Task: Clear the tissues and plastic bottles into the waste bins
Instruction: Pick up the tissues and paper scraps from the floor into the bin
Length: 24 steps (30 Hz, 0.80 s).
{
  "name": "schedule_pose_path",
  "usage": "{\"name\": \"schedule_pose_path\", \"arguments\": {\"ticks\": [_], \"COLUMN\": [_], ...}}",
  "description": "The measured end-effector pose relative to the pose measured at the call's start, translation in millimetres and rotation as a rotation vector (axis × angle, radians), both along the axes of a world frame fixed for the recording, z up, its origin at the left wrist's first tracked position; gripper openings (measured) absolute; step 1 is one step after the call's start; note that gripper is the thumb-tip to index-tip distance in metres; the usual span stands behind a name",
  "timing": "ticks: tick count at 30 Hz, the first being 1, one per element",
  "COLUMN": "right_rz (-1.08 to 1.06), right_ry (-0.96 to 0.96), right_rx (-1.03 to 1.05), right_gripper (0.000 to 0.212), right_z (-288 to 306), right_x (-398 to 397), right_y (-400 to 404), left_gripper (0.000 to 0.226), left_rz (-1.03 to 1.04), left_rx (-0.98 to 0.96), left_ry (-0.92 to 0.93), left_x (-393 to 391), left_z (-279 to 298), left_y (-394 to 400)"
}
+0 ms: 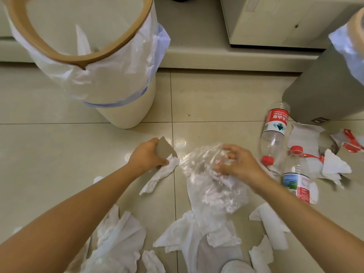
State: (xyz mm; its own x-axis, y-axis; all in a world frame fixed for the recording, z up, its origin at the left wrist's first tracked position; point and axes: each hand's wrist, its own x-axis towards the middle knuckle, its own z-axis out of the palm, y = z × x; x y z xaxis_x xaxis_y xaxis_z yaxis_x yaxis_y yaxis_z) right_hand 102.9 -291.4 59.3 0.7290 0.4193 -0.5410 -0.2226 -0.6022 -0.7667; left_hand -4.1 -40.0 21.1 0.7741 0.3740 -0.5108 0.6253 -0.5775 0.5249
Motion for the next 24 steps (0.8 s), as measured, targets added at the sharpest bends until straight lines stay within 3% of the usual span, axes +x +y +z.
{"name": "schedule_pose_path", "arguments": {"ticks": [4,7,10,18,24], "right_rz": [0.261,0.351,0.371,0.414,0.546], "right_ry": [-0.239,-0.375,-0.324,-0.363,-0.485], "right_rx": [-0.198,-0.318,-0.448,-0.590,-0.604], "right_gripper": [0.062,0.086,0.105,0.081,0.035], "right_z": [-29,-35,-33,-44,-43], "right_x": [-43,-44,-46,-52,-57], "right_y": [2,-3,-2,10,11], "left_gripper": [0.047,0.047,0.049,0.056,0.080], "left_rz": [0.015,0.009,-0.012,0.012,0.016], "left_rx": [-0.001,-0.002,0.011,-0.049,-0.108], "left_ry": [-0.001,-0.033,-0.066,-0.095,-0.220], "left_x": [-7,-11,-15,-22,-31], "left_z": [4,5,6,11,22], "left_y": [2,1,-1,-4,-2]}}
